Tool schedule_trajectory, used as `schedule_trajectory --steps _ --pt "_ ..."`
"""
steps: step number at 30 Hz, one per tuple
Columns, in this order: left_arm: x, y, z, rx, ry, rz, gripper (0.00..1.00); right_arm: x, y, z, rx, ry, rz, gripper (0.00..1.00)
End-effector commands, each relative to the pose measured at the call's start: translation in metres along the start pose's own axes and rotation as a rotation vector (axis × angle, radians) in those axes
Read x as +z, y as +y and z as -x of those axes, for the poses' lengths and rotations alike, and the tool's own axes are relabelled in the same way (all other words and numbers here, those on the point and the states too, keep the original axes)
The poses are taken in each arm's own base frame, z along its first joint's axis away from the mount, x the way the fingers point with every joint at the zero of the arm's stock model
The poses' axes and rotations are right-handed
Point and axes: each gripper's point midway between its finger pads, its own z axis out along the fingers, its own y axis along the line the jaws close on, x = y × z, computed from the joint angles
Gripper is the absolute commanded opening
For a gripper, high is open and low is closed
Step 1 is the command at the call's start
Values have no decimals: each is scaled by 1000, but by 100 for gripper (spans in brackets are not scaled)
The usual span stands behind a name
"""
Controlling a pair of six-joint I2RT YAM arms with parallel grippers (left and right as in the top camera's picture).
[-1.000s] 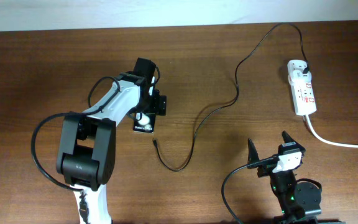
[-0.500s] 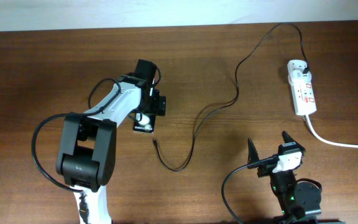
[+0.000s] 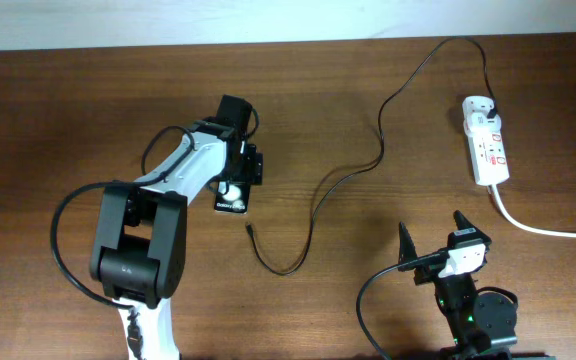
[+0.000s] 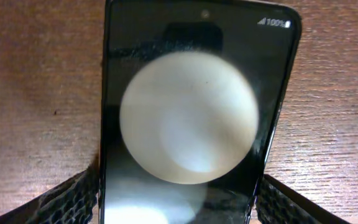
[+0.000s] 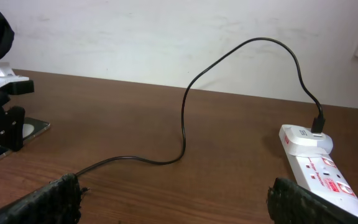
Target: Plug charger to phone and switch on socket
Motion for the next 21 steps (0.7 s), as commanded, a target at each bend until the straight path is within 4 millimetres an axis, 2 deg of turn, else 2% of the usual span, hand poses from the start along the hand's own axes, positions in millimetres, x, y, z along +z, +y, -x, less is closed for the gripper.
schedule_trajectory --steps 1,3,5,6,11,15,21 --pt "21 22 -27 -60 85 111 85 0 2 -2 -7 3 7 99" --pt "21 19 -28 -60 90 92 88 0 2 -2 -7 3 7 99" --pt "22 16 -29 -61 95 75 99 0 2 -2 -7 3 7 99" --pt "21 16 -29 -61 95 75 99 0 2 -2 -7 3 7 99" --pt "22 15 -24 -62 77 71 99 0 2 -2 -7 3 7 99" --pt "21 16 -30 -60 102 77 99 0 2 -2 -7 3 7 99" --pt "19 11 -50 -60 189 42 88 0 2 -2 -7 3 7 99"
